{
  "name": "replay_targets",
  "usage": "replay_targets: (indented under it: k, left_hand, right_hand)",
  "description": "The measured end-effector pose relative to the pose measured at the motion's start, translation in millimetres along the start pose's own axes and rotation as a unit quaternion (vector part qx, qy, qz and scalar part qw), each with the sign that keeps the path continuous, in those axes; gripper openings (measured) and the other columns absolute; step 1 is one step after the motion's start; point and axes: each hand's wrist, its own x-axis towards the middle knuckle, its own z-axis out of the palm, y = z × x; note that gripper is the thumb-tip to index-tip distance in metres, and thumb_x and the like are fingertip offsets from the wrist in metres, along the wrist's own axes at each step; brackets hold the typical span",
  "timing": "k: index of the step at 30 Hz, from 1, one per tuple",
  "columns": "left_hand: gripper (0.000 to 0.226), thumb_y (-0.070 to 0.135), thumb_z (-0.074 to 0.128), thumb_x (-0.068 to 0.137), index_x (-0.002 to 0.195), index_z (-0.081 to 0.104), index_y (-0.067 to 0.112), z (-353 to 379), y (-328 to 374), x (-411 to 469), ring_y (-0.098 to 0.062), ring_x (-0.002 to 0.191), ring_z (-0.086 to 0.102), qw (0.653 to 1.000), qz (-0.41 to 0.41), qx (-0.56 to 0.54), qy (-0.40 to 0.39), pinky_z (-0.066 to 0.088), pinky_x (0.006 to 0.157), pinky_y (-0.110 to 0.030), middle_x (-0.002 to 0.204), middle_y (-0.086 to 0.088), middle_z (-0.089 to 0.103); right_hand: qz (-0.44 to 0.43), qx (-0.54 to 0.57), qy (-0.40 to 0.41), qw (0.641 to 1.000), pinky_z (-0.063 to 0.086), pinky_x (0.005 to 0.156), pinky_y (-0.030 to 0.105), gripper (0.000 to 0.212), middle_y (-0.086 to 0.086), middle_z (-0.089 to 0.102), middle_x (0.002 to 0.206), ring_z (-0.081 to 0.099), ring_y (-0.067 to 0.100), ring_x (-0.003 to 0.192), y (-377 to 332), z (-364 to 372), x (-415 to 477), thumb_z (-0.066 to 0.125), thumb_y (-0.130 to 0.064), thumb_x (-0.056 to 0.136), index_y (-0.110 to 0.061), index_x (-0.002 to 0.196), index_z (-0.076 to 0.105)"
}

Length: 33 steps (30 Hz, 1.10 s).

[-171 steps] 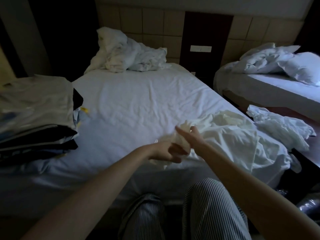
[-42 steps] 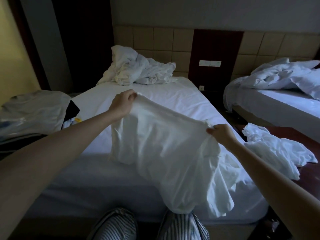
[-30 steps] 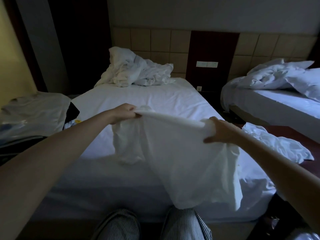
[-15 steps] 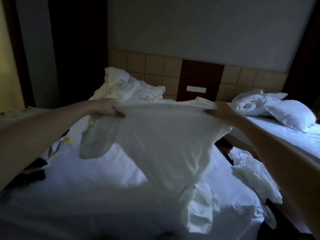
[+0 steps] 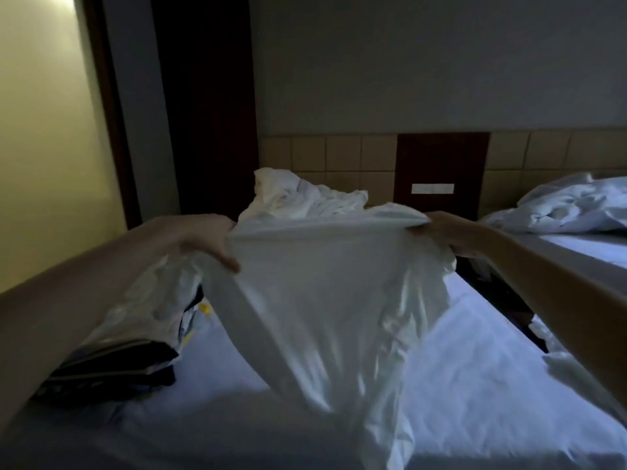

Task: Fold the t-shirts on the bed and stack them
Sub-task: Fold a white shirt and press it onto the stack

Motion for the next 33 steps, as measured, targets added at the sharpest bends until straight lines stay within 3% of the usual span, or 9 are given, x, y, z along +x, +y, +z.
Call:
replay_targets:
  k: [3, 7, 12, 15, 18, 22, 26, 30, 33]
  left_hand:
    - [0.036, 0.049, 0.07, 0.078, 0.1, 0.067, 0.02, -7, -3, 6, -0.021, 0.087, 0.062, 0.975, -0.035, 0.162, 0.15, 0.049, 0.073, -0.03, 0.095, -0.002, 0.067]
    - [0.007, 0.012, 0.061, 0.089, 0.091, 0.067, 0.01, -27, -18, 11, -0.029, 0.09, 0.063, 0.937, -0.003, -0.169, 0.307, 0.045, 0.072, -0.032, 0.088, -0.008, 0.064]
    - [0.043, 0.026, 0.071, 0.082, 0.121, 0.054, 0.025, -22, -10, -5, -0.011, 0.098, 0.055, 0.968, 0.078, -0.168, 0.169, 0.042, 0.082, -0.026, 0.109, 0.008, 0.057]
    - [0.039, 0.044, 0.078, 0.068, 0.098, 0.057, 0.03, -22, -16, -9, -0.004, 0.079, 0.057, 0.993, 0.023, -0.078, 0.084, 0.043, 0.065, -0.019, 0.088, 0.015, 0.059]
    - [0.029, 0.04, 0.075, 0.076, 0.087, 0.06, 0.019, -25, -18, -1, -0.015, 0.073, 0.059, 0.986, -0.017, 0.059, 0.156, 0.047, 0.065, -0.029, 0.076, 0.006, 0.06]
    - [0.021, 0.018, 0.067, 0.085, 0.101, 0.067, 0.005, -29, -21, 10, -0.022, 0.083, 0.06, 0.963, 0.0, -0.108, 0.248, 0.045, 0.074, -0.033, 0.092, -0.009, 0.067]
    - [0.028, 0.018, 0.07, 0.084, 0.111, 0.065, 0.013, -26, -20, 5, -0.022, 0.095, 0.062, 0.955, 0.047, -0.154, 0.249, 0.045, 0.077, -0.033, 0.099, -0.003, 0.065]
    - [0.036, 0.043, 0.079, 0.071, 0.102, 0.063, 0.031, -13, -16, -7, -0.012, 0.085, 0.061, 0.999, 0.013, 0.013, 0.042, 0.046, 0.072, -0.025, 0.092, 0.008, 0.064]
    - [0.035, 0.047, 0.073, 0.076, 0.1, 0.066, 0.023, 1, -20, 2, -0.015, 0.083, 0.06, 0.988, -0.018, 0.15, 0.042, 0.045, 0.069, -0.027, 0.091, 0.003, 0.064]
  right_hand:
    - [-0.053, -0.129, 0.057, 0.989, 0.045, 0.066, 0.023, 0.027, 0.003, 0.062, 0.091, 0.058, 0.012, 0.077, -12, 12, 12, 0.057, -0.023, 0.093, -0.007, 0.113, 0.064]
    - [-0.111, -0.438, 0.085, 0.888, 0.042, 0.078, 0.028, 0.066, 0.002, 0.06, 0.112, 0.056, 0.02, 0.1, -39, 1, 25, 0.072, -0.05, 0.074, -0.016, 0.127, 0.052]
    - [-0.094, -0.662, 0.168, 0.724, 0.047, 0.083, 0.034, 0.058, -0.001, 0.064, 0.113, 0.059, 0.022, 0.107, -54, -15, 40, 0.059, -0.063, 0.077, -0.027, 0.123, 0.057]
    - [-0.103, -0.61, 0.213, 0.756, 0.046, 0.076, 0.035, 0.035, 0.009, 0.065, 0.112, 0.06, 0.029, 0.104, -45, -15, 48, 0.056, -0.039, 0.089, -0.018, 0.115, 0.065]
    - [-0.112, -0.448, 0.172, 0.87, 0.045, 0.074, 0.036, 0.028, 0.019, 0.067, 0.1, 0.062, 0.031, 0.098, -33, -6, 56, 0.063, -0.022, 0.087, -0.003, 0.107, 0.066]
    - [-0.122, -0.261, 0.14, 0.947, 0.046, 0.068, 0.034, 0.017, 0.02, 0.066, 0.08, 0.063, 0.03, 0.088, -26, -8, 50, 0.066, -0.015, 0.085, 0.002, 0.086, 0.067]
    - [-0.107, -0.395, 0.068, 0.91, 0.042, 0.072, 0.03, 0.029, 0.008, 0.062, 0.092, 0.058, 0.021, 0.085, -36, -12, 34, 0.072, -0.038, 0.079, -0.013, 0.092, 0.064]
    - [-0.067, -0.565, -0.009, 0.822, 0.043, 0.088, 0.03, 0.054, 0.011, 0.064, 0.111, 0.059, 0.027, 0.101, -31, -9, 27, 0.076, -0.035, 0.076, -0.011, 0.121, 0.059]
    - [-0.096, -0.574, 0.055, 0.811, 0.048, 0.086, 0.04, 0.035, 0.018, 0.066, 0.105, 0.061, 0.032, 0.1, -14, 0, 32, 0.065, -0.025, 0.085, -0.003, 0.111, 0.066]
